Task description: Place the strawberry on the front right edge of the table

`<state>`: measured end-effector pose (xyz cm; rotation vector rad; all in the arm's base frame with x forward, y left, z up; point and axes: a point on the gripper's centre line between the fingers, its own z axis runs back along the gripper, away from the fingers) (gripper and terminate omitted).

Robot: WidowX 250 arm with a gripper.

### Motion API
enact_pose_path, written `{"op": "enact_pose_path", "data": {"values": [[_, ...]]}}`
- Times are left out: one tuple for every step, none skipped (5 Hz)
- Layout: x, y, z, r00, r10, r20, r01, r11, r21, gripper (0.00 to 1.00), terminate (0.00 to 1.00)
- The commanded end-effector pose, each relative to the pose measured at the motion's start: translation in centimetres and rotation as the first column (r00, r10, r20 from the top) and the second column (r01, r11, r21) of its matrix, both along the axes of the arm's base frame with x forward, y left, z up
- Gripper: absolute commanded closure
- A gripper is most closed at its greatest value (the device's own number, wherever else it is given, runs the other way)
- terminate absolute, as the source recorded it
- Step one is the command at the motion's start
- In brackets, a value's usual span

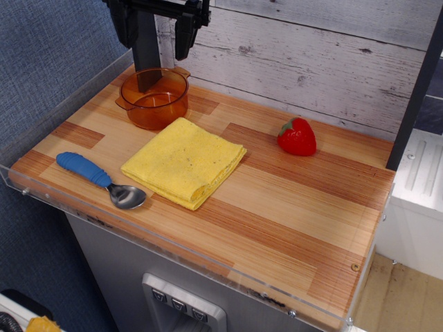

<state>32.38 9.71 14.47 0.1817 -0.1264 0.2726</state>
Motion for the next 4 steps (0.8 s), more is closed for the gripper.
{"op": "enact_pose_path", "data": {"values": [[0.0, 0.0, 0.0, 1.000, 0.000, 0.000, 0.000, 1.000, 0.000, 0.00, 0.00], [1.4, -1.9, 0.2, 0.998, -0.065, 0.017, 0.065, 0.998, 0.004, 0.00, 0.00], [2.4, -4.3, 0.4, 0.991, -0.125, 0.047, 0.126, 0.992, -0.003, 0.00, 0.00], [3.4, -7.4, -0.1, 0.978, -0.197, 0.070, 0.200, 0.979, -0.032, 0.00, 0.00]]}}
